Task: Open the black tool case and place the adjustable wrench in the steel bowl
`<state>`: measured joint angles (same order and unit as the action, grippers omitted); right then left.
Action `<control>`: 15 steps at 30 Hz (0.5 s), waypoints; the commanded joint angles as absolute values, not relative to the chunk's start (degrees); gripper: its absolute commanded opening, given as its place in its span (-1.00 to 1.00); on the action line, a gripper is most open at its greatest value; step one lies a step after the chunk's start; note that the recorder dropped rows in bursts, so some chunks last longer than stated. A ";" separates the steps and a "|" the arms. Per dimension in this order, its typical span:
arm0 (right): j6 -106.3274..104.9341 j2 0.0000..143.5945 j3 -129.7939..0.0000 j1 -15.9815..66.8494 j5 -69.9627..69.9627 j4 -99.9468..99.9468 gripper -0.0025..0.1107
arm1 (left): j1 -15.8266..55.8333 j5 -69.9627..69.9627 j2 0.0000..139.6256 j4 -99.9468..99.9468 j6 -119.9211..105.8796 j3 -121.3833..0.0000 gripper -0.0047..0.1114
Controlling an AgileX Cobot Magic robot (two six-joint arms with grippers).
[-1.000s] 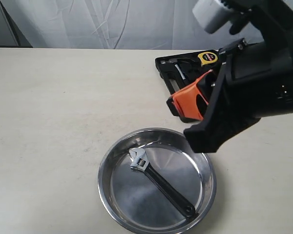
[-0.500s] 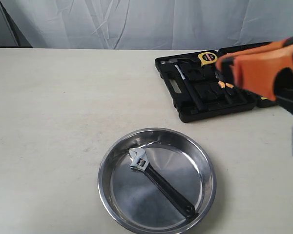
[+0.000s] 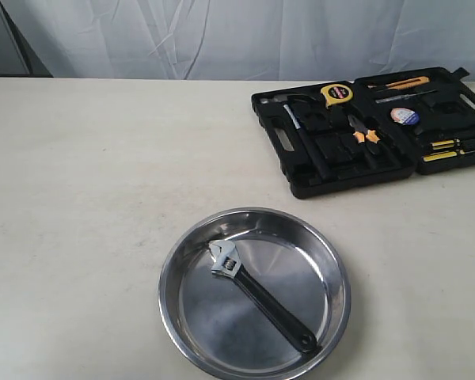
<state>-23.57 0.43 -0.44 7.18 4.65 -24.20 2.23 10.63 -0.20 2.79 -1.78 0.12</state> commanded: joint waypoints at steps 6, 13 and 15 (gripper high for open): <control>-23.98 0.00 0.00 6.68 5.84 -24.14 -0.95 | 2.44 10.29 0.00 2.67 -1.72 0.00 -0.91; -23.98 0.00 0.00 6.68 5.70 -24.14 -0.95 | 2.44 10.29 0.00 2.67 -1.72 0.00 -0.91; -23.98 0.00 0.00 6.68 5.70 -24.14 -0.95 | 2.44 10.29 0.00 2.67 -1.72 0.00 -0.91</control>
